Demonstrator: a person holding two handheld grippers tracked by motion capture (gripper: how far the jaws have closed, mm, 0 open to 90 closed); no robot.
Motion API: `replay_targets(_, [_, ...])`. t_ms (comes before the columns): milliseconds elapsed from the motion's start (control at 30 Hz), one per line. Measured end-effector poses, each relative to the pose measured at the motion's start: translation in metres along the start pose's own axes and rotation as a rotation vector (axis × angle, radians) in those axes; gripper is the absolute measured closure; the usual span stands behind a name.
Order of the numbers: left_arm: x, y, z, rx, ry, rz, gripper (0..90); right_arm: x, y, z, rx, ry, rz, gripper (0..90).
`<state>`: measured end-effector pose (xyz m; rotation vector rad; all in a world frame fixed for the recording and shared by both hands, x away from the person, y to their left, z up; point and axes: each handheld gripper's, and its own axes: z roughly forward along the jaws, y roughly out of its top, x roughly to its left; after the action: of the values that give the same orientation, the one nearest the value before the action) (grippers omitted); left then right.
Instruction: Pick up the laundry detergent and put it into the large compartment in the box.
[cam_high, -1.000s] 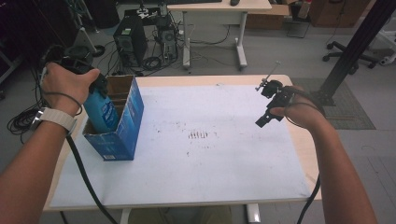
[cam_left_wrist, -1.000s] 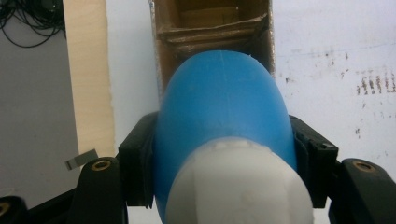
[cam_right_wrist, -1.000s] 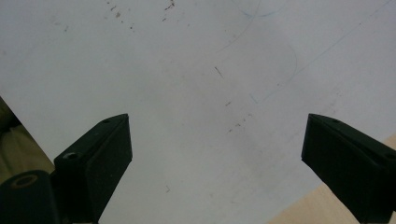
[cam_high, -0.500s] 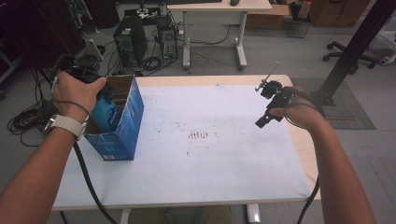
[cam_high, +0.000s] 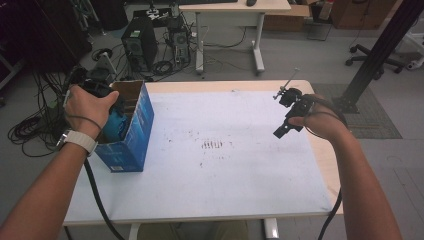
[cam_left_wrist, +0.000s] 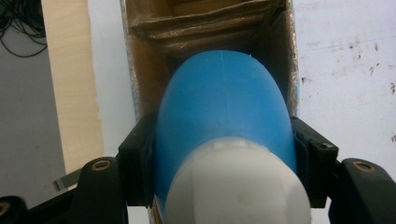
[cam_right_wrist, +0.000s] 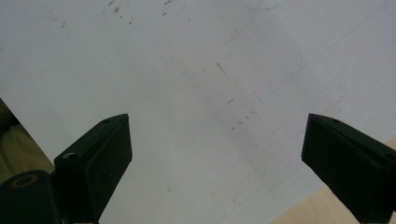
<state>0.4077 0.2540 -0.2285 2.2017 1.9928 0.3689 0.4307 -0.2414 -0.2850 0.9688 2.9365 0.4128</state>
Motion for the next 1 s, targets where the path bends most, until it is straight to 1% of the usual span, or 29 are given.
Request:
replay_targets(200, [-0.002, -0.001, 0.009, 0.002, 0.002, 0.011, 37.4, 0.000, 0.000, 0.001, 0.001, 0.001, 0.003, 8.8])
replay_targets(433, [-0.001, -0.002, 0.017, -0.002, -0.008, 0.001, 37.4, 0.000, 0.000, 0.001, 0.005, -0.001, 0.004, 8.7])
replay_targets(733, [-0.001, -0.004, 0.027, -0.002, 0.000, 0.009, 37.4, 0.000, 0.000, 0.001, 0.005, -0.001, 0.005, 8.8])
replay_targets(933, [-0.002, -0.005, 0.033, 0.009, -0.002, 0.019, 37.4, 0.000, 0.000, 0.000, 0.006, -0.001, 0.005, 8.8])
replay_targets(1000, [-0.002, -0.005, 0.035, 0.012, -0.006, 0.016, 37.4, 0.000, -0.001, 0.000, 0.009, -0.002, 0.006, 8.8])
